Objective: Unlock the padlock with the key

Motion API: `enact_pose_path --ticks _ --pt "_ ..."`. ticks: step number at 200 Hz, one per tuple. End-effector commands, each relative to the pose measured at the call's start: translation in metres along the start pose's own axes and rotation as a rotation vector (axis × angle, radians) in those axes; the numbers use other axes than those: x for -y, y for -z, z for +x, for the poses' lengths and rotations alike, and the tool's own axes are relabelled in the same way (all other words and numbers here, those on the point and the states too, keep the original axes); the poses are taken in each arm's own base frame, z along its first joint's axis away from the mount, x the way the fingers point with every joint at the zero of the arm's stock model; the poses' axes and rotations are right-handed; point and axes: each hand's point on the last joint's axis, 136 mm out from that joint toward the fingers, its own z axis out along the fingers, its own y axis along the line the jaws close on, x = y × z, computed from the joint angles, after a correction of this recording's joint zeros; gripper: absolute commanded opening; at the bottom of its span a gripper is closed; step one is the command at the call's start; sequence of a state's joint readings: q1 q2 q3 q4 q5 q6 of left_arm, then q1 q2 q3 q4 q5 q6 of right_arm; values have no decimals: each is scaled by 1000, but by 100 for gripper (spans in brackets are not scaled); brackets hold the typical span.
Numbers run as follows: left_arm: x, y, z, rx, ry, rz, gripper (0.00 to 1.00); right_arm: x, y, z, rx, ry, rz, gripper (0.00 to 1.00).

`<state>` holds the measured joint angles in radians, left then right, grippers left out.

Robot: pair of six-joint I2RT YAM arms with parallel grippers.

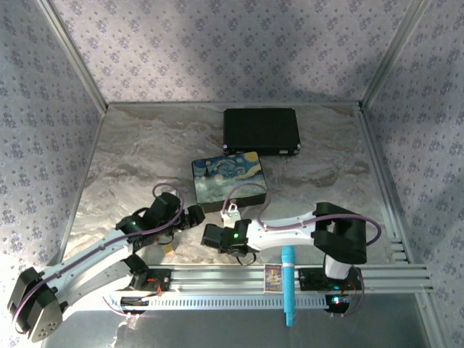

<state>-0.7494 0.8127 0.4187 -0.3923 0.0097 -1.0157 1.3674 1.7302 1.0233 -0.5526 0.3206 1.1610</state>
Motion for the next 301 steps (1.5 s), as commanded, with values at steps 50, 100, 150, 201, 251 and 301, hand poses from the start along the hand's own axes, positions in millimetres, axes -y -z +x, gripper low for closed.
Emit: enact_pose_path --ticks 50,100,150,201,251,301 --pt "-1 -3 1 16 14 0 89 55 9 11 16 19 174 53" --pt "-2 -3 1 16 16 -2 89 55 18 3 55 29 102 52" --pt "0 -3 0 21 18 0 89 30 27 -6 82 -45 -67 55" --pt "-1 -4 1 20 21 0 89 27 12 -6 72 -43 3 52" --pt "-5 -7 3 20 33 -4 89 31 1 3 45 -5 83 46" --pt "-6 -8 4 22 37 -5 89 37 -4 15 16 -9 72 35"
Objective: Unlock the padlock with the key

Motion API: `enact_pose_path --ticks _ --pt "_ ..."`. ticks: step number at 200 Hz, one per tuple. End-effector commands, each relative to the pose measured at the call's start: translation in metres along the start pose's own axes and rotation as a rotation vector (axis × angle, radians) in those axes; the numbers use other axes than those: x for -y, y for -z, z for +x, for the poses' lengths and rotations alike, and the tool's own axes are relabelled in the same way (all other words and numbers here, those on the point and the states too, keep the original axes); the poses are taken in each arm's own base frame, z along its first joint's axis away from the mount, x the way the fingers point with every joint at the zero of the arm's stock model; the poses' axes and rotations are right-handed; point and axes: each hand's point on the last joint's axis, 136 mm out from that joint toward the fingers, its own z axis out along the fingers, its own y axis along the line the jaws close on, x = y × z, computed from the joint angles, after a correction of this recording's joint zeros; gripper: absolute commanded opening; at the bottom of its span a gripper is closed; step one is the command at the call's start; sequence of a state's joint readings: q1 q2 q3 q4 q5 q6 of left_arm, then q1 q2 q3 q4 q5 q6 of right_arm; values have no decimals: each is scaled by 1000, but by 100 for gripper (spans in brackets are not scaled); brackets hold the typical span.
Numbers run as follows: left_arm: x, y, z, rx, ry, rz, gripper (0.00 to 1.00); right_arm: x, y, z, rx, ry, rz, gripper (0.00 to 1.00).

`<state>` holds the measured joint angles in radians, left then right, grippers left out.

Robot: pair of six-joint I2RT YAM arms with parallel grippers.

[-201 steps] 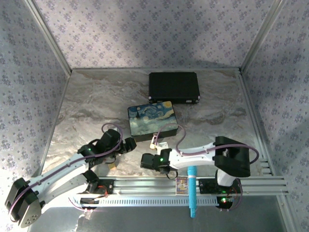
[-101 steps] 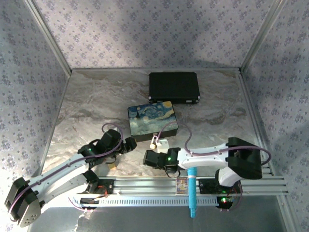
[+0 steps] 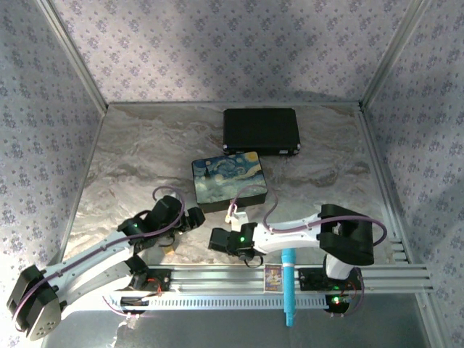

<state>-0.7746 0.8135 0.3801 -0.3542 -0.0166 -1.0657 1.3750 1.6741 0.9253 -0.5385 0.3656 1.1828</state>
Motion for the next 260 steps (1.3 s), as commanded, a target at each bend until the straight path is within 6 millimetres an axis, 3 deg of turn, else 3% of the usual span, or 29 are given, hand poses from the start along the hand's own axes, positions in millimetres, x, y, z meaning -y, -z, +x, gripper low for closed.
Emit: enact_pose_path --ticks 1,63,116,138,146,165,188,231,260 --pt "0 -1 -1 14 7 2 89 11 -2 8 -16 -2 34 35" --pt "-2 -3 -1 17 17 -2 89 24 -8 22 -37 9 67 31" --pt "1 -2 -3 24 18 -1 88 19 -10 19 -24 28 26 18" --pt "3 -2 -4 22 18 0 88 22 -10 19 -12 28 9 16" --pt "5 -3 -4 21 17 2 88 23 -11 19 -8 29 -5 10" --pt "7 -4 -4 21 17 3 88 28 -10 18 2 40 -24 7" --pt "14 -6 -4 25 12 17 88 31 -7 17 6 69 -60 2" --pt "42 -10 0 27 -11 82 84 32 5 10 52 185 -166 0" --pt "66 -17 7 -17 99 196 79 34 17 4 34 235 -284 0"
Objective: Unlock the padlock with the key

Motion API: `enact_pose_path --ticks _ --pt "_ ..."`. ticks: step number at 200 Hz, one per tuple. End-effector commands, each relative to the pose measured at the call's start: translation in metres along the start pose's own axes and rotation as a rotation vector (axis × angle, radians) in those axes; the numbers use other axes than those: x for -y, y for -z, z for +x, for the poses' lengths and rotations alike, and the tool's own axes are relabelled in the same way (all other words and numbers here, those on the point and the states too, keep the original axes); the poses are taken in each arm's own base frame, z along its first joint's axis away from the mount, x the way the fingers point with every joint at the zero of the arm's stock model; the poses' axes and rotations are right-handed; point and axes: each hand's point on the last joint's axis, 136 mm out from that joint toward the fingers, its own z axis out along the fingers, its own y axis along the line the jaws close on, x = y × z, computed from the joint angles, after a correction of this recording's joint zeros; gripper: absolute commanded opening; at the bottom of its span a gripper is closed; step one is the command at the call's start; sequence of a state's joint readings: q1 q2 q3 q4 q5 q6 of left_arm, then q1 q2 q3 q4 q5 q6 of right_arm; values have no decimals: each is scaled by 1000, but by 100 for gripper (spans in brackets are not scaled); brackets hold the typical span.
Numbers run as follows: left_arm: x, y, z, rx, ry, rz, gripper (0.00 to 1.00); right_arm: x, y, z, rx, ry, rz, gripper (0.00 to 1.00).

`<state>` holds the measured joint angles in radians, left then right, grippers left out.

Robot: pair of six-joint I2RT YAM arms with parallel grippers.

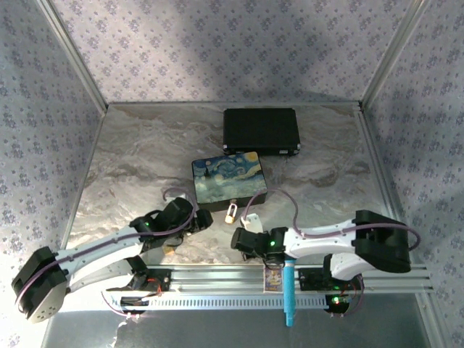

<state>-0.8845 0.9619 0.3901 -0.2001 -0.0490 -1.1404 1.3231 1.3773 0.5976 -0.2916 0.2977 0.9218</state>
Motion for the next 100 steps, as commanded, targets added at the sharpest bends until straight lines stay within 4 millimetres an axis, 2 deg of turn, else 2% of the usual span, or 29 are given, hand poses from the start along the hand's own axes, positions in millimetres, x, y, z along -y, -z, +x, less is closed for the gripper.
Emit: enact_pose_path --ticks 1,24,46,58,84,100 --pt "43 1 -7 10 111 170 79 -3 11 -4 -16 90 -106 0" --pt "61 2 -6 4 209 268 76 -2 28 -18 17 102 -203 0" --pt "69 9 -11 23 232 285 75 7 37 -29 28 64 -245 0" --pt "72 10 -11 23 248 296 75 9 42 -32 32 97 -263 0" --pt "85 9 -7 -25 294 344 74 2 55 -47 47 130 -307 0" --pt "90 6 -1 -80 383 354 77 -8 62 -60 66 147 -332 0"
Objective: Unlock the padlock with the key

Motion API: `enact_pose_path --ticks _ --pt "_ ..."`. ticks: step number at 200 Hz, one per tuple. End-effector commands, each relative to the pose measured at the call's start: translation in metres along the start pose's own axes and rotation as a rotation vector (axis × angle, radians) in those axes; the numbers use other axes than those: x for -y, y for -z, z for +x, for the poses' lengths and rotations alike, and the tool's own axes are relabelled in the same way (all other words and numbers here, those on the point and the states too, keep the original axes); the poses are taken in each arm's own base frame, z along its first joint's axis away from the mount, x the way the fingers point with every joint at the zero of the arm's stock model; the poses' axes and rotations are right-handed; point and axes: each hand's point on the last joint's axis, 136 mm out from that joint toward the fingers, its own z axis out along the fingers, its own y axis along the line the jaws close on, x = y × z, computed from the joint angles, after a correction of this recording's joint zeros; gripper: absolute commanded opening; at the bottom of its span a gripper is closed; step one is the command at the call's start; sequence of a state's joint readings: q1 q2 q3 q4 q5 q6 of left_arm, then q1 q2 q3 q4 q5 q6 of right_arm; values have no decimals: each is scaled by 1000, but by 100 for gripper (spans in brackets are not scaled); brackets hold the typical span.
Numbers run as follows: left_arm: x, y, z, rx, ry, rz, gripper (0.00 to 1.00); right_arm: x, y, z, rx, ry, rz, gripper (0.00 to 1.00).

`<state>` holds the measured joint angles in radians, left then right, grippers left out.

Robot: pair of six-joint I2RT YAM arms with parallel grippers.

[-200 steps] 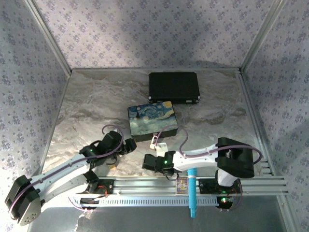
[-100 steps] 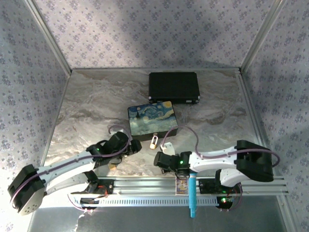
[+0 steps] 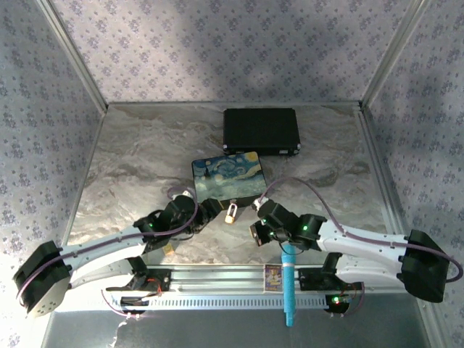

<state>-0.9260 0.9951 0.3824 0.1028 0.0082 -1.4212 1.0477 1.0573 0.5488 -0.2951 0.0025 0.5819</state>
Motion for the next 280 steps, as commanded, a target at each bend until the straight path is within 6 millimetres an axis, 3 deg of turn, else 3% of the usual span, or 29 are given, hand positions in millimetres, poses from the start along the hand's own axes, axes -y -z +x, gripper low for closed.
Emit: enact_pose_path --ticks 1,25,69,129,155,189,210,236,280 --pt "20 -5 11 -63 143 69 77 -21 10 -15 -7 81 -74 0" --pt "28 -8 18 -66 336 161 86 -43 10 -36 41 80 -129 0" --pt "42 -5 19 -58 471 223 87 -81 8 -72 125 111 -176 0" --pt "28 2 17 -40 498 204 83 -103 -1 -81 128 122 -227 0" --pt "24 12 6 22 497 229 72 -109 1 -81 131 99 -257 0" --pt "22 23 1 51 476 228 42 -111 0 -80 145 79 -263 0" --pt "21 25 1 51 476 231 38 -110 -1 -80 155 67 -269 0" --pt "16 23 3 45 469 213 20 -112 -2 -81 156 66 -275 0" --pt "7 24 2 61 456 181 12 -106 -3 -76 150 52 -267 0"
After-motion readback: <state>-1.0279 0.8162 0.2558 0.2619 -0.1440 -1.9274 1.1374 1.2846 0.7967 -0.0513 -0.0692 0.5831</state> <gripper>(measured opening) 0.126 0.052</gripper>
